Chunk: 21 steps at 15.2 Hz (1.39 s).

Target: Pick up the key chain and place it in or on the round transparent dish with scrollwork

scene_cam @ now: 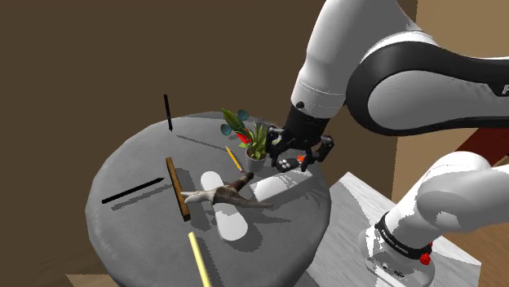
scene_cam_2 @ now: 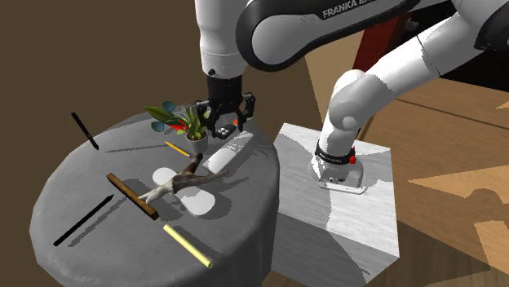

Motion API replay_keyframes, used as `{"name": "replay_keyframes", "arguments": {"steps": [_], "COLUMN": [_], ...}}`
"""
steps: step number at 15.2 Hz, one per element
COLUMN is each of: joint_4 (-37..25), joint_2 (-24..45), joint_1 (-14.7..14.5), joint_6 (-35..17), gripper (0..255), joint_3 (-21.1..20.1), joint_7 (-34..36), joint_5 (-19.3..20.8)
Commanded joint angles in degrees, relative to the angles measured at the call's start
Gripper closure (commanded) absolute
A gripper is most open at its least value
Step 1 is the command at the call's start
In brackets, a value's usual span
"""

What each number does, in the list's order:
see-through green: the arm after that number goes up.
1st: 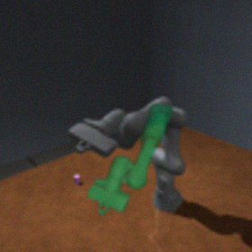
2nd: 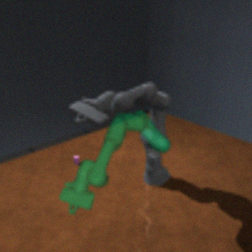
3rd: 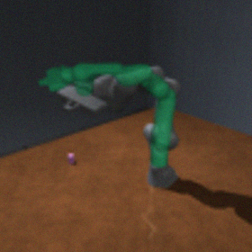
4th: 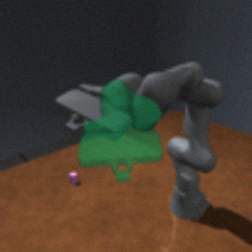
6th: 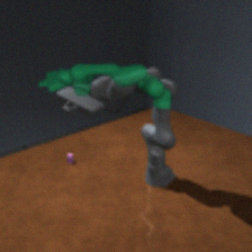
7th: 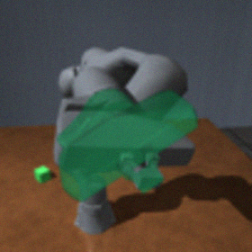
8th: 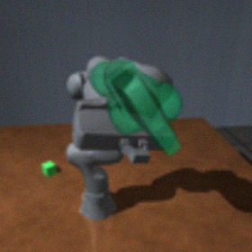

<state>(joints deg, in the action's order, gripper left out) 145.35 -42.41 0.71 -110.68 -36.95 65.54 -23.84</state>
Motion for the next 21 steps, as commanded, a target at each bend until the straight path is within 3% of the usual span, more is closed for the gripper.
{"name": "replay_keyframes", "arguments": {"steps": [1,14,18,21], "joint_4": [-1.4,-17.2,-24.8,-23.1], "joint_2": [3.1,25.5,33.9,34.6], "joint_1": [2.5,16.1,19.1,19.0], "joint_6": [-1.4,-6.2,-6.0,-8.3], "gripper": [255,255,255,255], "joint_3": [0.8,3.4,3.7,3.5], "joint_7": [-1.9,-8.8,-9.2,-8.9], "joint_5": [1.7,14.5,19.6,19.9]}}
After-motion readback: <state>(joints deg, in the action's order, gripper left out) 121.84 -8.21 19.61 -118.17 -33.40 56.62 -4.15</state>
